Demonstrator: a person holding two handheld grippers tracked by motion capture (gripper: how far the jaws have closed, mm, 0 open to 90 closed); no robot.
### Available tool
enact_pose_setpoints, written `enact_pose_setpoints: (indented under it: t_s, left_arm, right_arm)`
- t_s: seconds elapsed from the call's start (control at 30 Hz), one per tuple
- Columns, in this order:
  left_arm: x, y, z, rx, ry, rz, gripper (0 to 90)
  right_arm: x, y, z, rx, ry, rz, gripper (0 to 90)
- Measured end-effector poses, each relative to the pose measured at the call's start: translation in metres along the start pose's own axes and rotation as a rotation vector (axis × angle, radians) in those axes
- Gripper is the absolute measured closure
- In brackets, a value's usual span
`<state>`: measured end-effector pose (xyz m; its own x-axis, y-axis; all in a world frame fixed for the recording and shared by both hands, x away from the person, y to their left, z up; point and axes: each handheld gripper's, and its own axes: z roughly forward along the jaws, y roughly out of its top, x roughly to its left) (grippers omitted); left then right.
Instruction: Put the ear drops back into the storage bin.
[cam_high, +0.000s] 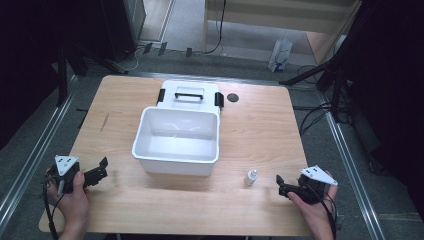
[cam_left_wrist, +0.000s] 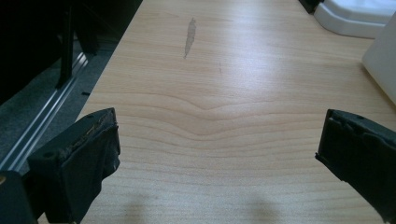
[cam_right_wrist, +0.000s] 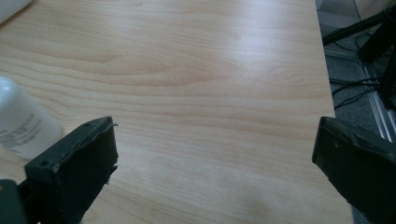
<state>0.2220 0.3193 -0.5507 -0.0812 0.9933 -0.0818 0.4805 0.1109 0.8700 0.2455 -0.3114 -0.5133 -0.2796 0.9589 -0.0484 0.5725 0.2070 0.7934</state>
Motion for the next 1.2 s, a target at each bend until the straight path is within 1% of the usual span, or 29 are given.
enact_pose_setpoints:
  t_s: [0.03, 0.07, 0.1, 0.13, 0.23, 0.3, 0.37, 0.4, 0.43, 0.53, 0.57, 0.6, 0.67, 0.7, 0.73, 0.77, 0.8, 0.83, 0.9, 0.93, 0.97, 1.0, 1.03, 1.07, 1.1, 1.13, 1.17, 1.2]
  left_arm:
    - [0.0, 0.0, 0.0, 0.0, 0.001, 0.001, 0.0]
    - [-0.001, 0.0, 0.001, -0.001, 0.003, 0.003, 0.0]
    - [-0.001, 0.001, 0.001, 0.003, 0.002, 0.002, 0.0]
    - [-0.001, 0.001, 0.002, 0.005, 0.002, 0.0, 0.0]
    - [0.0, 0.001, 0.002, 0.01, 0.003, 0.005, 0.0]
    - [-0.001, 0.001, 0.002, 0.011, 0.006, 0.007, 0.0]
    - [-0.001, 0.001, 0.002, 0.014, 0.007, 0.01, 0.0]
    - [-0.001, 0.001, 0.002, 0.011, 0.009, 0.01, 0.0]
    - [-0.001, 0.001, 0.002, 0.012, 0.01, 0.011, 0.0]
    - [-0.002, 0.001, 0.002, 0.013, 0.01, 0.013, 0.0]
    - [-0.002, 0.001, 0.002, 0.014, 0.01, 0.014, 0.0]
    - [-0.002, 0.001, 0.002, 0.015, 0.009, 0.015, 0.0]
    - [-0.002, 0.001, 0.002, 0.015, 0.01, 0.016, 0.0]
    - [-0.002, 0.001, 0.002, 0.017, 0.01, 0.016, 0.0]
    - [-0.002, 0.001, 0.002, 0.017, 0.01, 0.016, 0.0]
    - [-0.002, 0.001, 0.003, 0.019, 0.009, 0.016, 0.0]
    - [-0.002, 0.001, 0.003, 0.02, 0.009, 0.017, 0.0]
    - [-0.002, 0.001, 0.003, 0.022, 0.008, 0.017, 0.0]
    - [-0.002, 0.001, 0.003, 0.022, 0.007, 0.018, 0.0]
    - [-0.002, 0.001, 0.003, 0.022, 0.007, 0.018, 0.0]
    - [-0.002, 0.001, 0.003, 0.022, 0.007, 0.016, 0.0]
    - [-0.002, 0.001, 0.003, 0.025, 0.006, 0.016, 0.0]
    - [-0.002, 0.001, 0.003, 0.025, 0.006, 0.016, 0.0]
    - [-0.002, 0.001, 0.003, 0.025, 0.005, 0.015, 0.0]
    - [-0.002, 0.002, 0.003, 0.027, 0.005, 0.014, 0.0]
    - [-0.002, 0.002, 0.003, 0.027, 0.005, 0.014, 0.0]
    - [-0.002, 0.002, 0.004, 0.028, 0.005, 0.015, 0.0]
    - [-0.002, 0.002, 0.004, 0.031, 0.007, 0.017, 0.0]
  right_arm:
    - [0.0, 0.0, 0.0, 0.0, 0.0, 0.0, 1.4]
    - [0.001, 0.004, -0.002, 0.009, -0.001, -0.016, 2.5]
    - [0.003, 0.01, -0.004, 0.026, 0.007, -0.054, 3.3]
    - [0.006, 0.019, -0.007, 0.055, 0.018, -0.103, 3.7]
    - [0.009, 0.034, -0.01, 0.092, 0.045, -0.153, 5.1]
    - [0.011, 0.044, -0.011, 0.12, 0.051, -0.183, 6.1]
    - [0.013, 0.052, -0.011, 0.146, 0.058, -0.228, 7.5]
    - [0.013, 0.052, -0.011, 0.146, 0.058, -0.228, 7.5]
    - [0.015, 0.056, -0.01, 0.167, 0.066, -0.246, 8.1]
    - [0.02, 0.066, -0.005, 0.227, 0.079, -0.328, 9.5]
    - [0.025, 0.071, -0.001, 0.275, 0.084, -0.396, 10.4]
    - [0.027, 0.073, 0.001, 0.295, 0.086, -0.435, 10.9]
    - [0.033, 0.079, 0.004, 0.337, 0.103, -0.482, 11.3]
    - [0.037, 0.081, 0.006, 0.349, 0.114, -0.507, 11.6]
    - [0.037, 0.081, 0.006, 0.349, 0.114, -0.507, 11.6]
    - [0.044, 0.087, 0.007, 0.371, 0.148, -0.556, 11.9]
    - [0.044, 0.087, 0.007, 0.371, 0.148, -0.556, 11.9]
    - [0.048, 0.09, 0.007, 0.389, 0.157, -0.567, 12.0]
    - [0.059, 0.098, 0.008, 0.421, 0.201, -0.624, 12.3]
    - [0.059, 0.098, 0.008, 0.421, 0.201, -0.624, 12.3]
    - [0.065, 0.103, 0.009, 0.444, 0.227, -0.663, 12.5]
    - [0.068, 0.105, 0.01, 0.458, 0.235, -0.673, 12.6]
    - [0.068, 0.105, 0.01, 0.458, 0.235, -0.673, 12.6]
    - [0.071, 0.107, 0.011, 0.472, 0.244, -0.694, 12.9]
    - [0.075, 0.109, 0.012, 0.501, 0.26, -0.716, 13.7]
    - [0.075, 0.109, 0.012, 0.501, 0.26, -0.716, 13.7]
    - [0.078, 0.11, 0.013, 0.516, 0.276, -0.72, 14.1]
    - [0.083, 0.112, 0.015, 0.552, 0.307, -0.734, 15.3]
